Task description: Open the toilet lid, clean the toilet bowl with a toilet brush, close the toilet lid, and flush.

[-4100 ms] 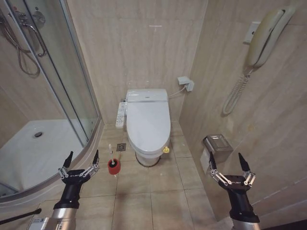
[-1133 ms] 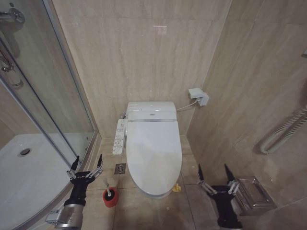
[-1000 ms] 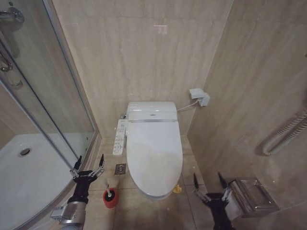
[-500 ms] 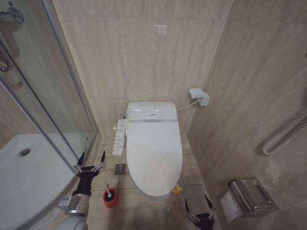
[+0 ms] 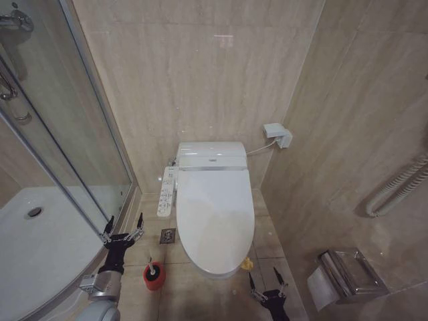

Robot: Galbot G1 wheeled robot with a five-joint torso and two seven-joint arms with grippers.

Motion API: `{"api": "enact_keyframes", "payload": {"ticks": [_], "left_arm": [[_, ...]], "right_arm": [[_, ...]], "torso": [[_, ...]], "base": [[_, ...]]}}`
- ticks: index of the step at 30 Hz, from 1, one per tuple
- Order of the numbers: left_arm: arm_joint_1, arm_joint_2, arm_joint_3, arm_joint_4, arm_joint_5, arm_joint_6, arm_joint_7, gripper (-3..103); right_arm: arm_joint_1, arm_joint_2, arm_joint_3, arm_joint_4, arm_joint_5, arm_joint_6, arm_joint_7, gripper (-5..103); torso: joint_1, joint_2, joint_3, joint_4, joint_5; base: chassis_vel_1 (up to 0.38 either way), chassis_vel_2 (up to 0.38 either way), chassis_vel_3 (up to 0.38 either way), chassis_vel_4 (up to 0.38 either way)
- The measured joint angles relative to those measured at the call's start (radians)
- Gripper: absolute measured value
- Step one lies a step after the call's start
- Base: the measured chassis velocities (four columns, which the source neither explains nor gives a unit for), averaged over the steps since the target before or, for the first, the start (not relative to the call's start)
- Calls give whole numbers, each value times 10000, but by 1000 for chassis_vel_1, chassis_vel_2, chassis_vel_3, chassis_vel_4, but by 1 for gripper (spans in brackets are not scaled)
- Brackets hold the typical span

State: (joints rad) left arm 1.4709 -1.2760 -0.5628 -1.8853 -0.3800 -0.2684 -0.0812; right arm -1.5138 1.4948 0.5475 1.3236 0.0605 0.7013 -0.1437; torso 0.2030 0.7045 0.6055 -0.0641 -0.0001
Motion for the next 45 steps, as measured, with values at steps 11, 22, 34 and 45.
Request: {"api": "enact_keyframes", "payload": {"ticks": [11,22,34,45], "left_arm": [[10,-56,-20,134,121,-11,5,100],[-22,-112,-15,187,170,-12,8,100],[28,-130,-28,192,211,-15,13,100],[18,-147,-1,183,213,-23,22,100]], "right_arm": [[585,73,-17,-685,1110,562,-1168,101],[713,64,56,-921,1257,635,-1323,80],[894,299,33,-1371,1220,798,-1469,25],[860,303,40,-1328,1197,829,-1472,14]], "torso": [[0,0,0,0,0],[0,0,0,0,0],[0,0,0,0,1],[0,0,-1,0,1]], "base": [[0,0,0,0],[0,0,0,0],[0,0,0,0],[0,0,0,0]]}}
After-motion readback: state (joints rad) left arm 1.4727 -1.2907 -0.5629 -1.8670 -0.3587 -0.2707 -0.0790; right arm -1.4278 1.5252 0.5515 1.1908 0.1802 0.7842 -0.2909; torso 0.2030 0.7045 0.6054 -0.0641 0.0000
